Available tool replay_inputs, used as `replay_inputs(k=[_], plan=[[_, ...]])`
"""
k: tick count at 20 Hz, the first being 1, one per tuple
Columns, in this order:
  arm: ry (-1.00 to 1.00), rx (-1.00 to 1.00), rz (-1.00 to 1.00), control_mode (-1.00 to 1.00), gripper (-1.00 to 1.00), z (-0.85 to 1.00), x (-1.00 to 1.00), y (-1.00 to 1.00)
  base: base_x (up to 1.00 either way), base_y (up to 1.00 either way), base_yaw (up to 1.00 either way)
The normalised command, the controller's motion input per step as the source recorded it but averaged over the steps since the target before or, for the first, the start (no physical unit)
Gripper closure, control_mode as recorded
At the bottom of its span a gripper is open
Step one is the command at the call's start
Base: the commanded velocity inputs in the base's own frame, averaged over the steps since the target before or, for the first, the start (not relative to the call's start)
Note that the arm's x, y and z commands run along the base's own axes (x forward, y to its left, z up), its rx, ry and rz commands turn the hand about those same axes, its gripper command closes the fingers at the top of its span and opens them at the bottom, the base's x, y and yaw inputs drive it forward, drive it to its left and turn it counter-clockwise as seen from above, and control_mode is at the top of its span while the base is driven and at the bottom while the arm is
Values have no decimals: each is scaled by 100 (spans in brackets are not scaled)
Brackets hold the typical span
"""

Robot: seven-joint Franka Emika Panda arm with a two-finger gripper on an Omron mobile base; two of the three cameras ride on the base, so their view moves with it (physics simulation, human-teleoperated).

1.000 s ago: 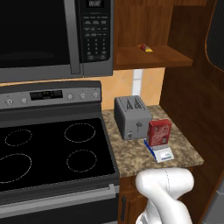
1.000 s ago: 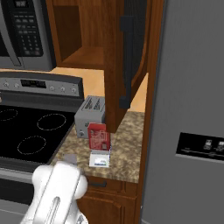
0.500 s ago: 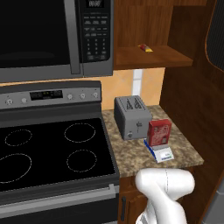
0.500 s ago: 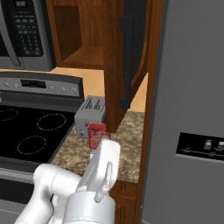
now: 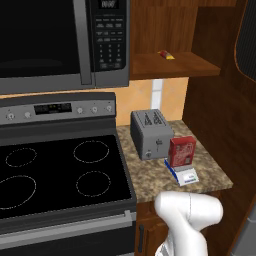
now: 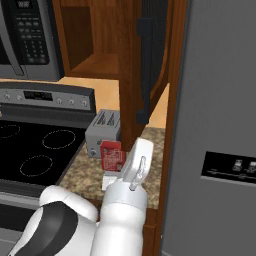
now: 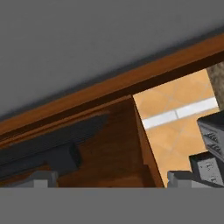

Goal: Pick the cereal and place it on the digital scale for weighing, and close the cabinet.

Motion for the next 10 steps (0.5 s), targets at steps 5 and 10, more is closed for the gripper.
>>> replay_inputs(k=[5, 10], plan=[[0, -1, -13, -100, -100, -9, 34, -41, 0, 0, 0], [-3, 0, -4, -100, -100, 0, 37, -15, 0, 0, 0]])
